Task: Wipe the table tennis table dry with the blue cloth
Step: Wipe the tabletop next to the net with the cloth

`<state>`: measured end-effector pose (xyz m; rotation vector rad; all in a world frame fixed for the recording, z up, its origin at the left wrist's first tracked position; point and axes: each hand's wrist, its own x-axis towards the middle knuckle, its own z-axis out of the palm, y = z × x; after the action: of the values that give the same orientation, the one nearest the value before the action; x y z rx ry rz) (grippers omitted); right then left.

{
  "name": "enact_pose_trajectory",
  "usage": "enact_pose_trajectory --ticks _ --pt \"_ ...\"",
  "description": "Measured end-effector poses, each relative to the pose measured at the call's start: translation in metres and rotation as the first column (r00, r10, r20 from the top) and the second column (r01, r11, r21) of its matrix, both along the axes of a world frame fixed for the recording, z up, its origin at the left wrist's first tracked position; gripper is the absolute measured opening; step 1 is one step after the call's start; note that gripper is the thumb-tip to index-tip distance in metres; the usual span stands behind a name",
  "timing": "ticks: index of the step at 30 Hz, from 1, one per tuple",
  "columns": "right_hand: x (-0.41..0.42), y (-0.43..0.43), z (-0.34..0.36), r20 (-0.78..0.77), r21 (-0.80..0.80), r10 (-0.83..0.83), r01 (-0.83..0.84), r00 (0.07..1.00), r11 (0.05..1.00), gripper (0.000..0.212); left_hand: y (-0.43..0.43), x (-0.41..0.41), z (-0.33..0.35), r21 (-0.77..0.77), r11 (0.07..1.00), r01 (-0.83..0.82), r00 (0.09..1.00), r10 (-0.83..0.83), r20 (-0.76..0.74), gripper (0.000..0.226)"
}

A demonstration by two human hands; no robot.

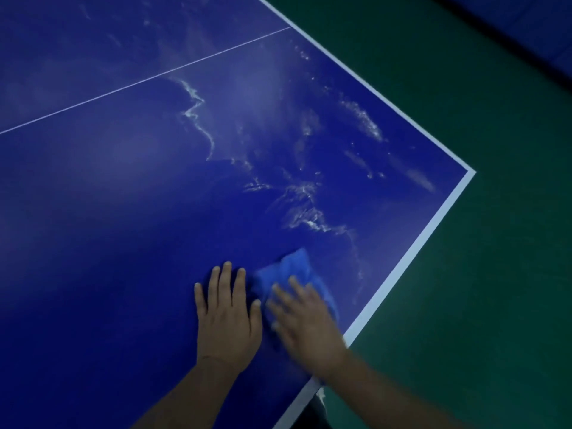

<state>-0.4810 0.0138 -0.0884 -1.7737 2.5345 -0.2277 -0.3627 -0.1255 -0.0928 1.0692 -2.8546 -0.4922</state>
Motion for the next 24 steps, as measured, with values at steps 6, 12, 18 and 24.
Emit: enact_pose_trajectory --ticks 6,12,18,24 --pt "-0.088 0.019 -0.006 -0.007 -0.005 -0.004 0.004 1.000 1.000 0.044 0.030 -0.015 -0.001 -0.042 0.999 0.004 1.000 -0.003 0.030 0.064" --pt "-0.144 0.010 0.005 -0.038 -0.046 -0.161 0.159 0.986 0.986 0.058 0.056 -0.057 -0.001 -0.051 0.996 -0.077 0.995 0.080 0.054 0.067" --pt "-0.122 0.027 -0.010 0.020 -0.023 0.317 -0.317 0.948 0.948 0.043 0.070 -0.099 0.000 0.148 0.904 -0.402 0.911 0.411 -0.034 0.077" --pt "-0.288 0.007 0.005 0.060 -0.062 -0.141 0.145 0.988 0.988 0.045 0.077 -0.105 -0.005 0.034 0.921 -0.388 0.919 0.384 0.095 0.075"
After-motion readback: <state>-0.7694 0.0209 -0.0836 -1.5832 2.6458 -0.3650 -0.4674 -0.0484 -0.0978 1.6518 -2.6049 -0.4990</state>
